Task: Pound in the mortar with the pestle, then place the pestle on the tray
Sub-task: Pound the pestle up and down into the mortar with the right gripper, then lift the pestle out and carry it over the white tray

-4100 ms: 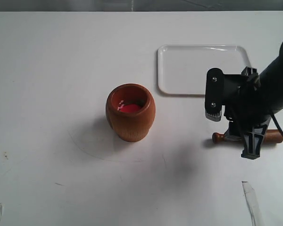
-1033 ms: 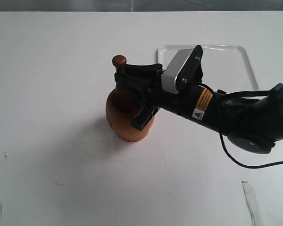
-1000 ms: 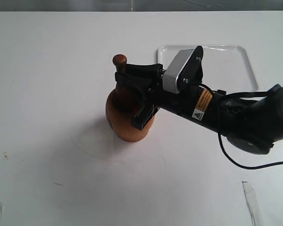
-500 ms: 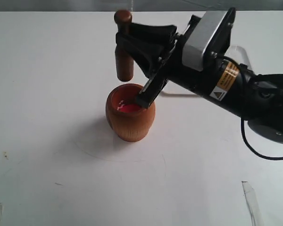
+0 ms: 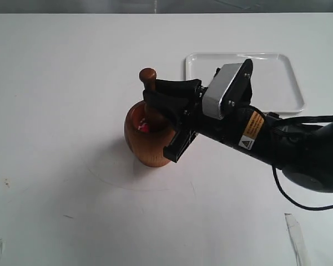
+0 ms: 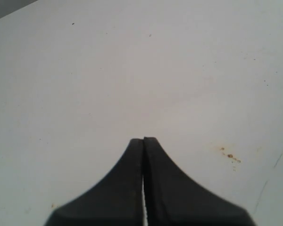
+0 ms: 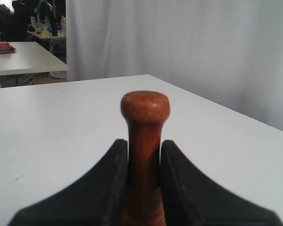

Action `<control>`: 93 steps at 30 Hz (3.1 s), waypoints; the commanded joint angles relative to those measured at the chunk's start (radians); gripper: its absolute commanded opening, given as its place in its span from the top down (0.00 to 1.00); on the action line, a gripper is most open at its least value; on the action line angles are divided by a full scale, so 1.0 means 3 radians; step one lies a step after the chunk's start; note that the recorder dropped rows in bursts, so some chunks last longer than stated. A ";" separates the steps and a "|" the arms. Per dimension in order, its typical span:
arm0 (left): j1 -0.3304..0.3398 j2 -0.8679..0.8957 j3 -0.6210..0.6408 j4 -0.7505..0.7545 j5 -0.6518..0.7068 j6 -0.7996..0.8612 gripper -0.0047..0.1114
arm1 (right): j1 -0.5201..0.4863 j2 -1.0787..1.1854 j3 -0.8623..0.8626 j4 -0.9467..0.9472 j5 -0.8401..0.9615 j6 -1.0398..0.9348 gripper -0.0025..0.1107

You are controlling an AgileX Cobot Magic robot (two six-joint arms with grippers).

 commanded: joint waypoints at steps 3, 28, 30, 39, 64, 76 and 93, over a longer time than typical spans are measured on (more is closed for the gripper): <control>-0.0026 -0.0004 0.0002 -0.0024 -0.0010 -0.0027 0.96 | 0.0013 -0.0872 0.0021 0.0078 0.0170 -0.0033 0.98; -0.0026 -0.0004 0.0002 -0.0024 -0.0010 -0.0027 0.96 | 0.0013 -0.1054 -0.0017 0.0005 0.0176 0.0069 0.98; -0.0026 -0.0004 0.0002 -0.0024 -0.0010 -0.0027 0.96 | 0.0013 -0.1336 -0.0017 0.0005 0.0387 0.0077 0.98; -0.0026 -0.0004 0.0002 -0.0024 -0.0010 -0.0027 0.96 | 0.0013 -0.0866 -0.0017 -0.0044 0.0351 0.0130 0.98; -0.0026 -0.0004 0.0002 -0.0024 -0.0010 -0.0027 0.96 | 0.0008 -0.1219 -0.0065 0.0222 0.0639 -0.0065 0.98; -0.0026 -0.0004 0.0002 -0.0024 -0.0010 -0.0027 0.96 | -0.0113 -0.2121 -0.1424 0.1061 0.4563 -0.1182 0.98; -0.0026 -0.0004 0.0002 -0.0024 -0.0010 -0.0027 0.96 | -0.0554 -0.0225 -0.2787 0.0659 0.6559 -0.1680 0.98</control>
